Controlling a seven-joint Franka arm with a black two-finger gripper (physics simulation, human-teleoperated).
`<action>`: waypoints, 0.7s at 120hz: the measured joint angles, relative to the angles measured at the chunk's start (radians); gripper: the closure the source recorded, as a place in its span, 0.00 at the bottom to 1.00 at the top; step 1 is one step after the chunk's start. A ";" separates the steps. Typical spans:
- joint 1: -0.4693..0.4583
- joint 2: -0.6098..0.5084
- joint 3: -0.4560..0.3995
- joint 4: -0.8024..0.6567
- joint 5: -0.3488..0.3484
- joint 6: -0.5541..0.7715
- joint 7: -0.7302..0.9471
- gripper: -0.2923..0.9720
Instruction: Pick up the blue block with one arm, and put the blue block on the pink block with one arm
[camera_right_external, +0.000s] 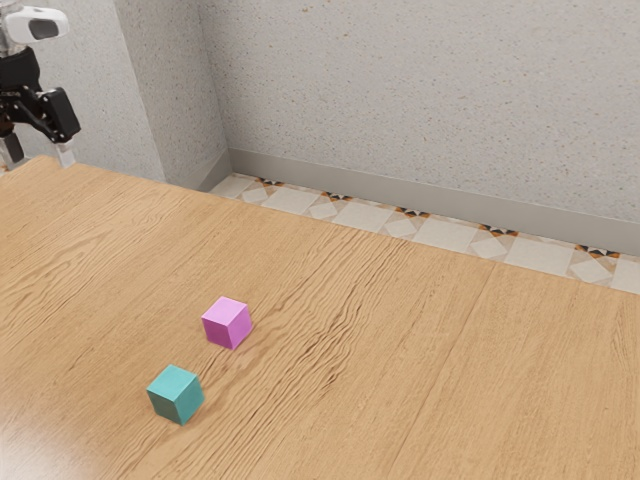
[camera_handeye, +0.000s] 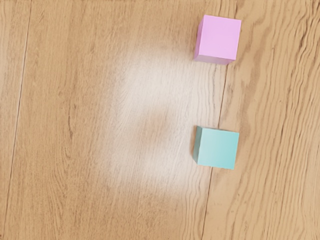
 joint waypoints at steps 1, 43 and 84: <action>0.000 0.001 0.000 0.000 0.000 0.001 0.001 0.23; 0.000 -0.406 -0.103 -0.158 -0.011 -0.004 0.021 0.23; -0.003 -0.286 -0.199 -0.873 -0.014 0.563 -0.010 0.23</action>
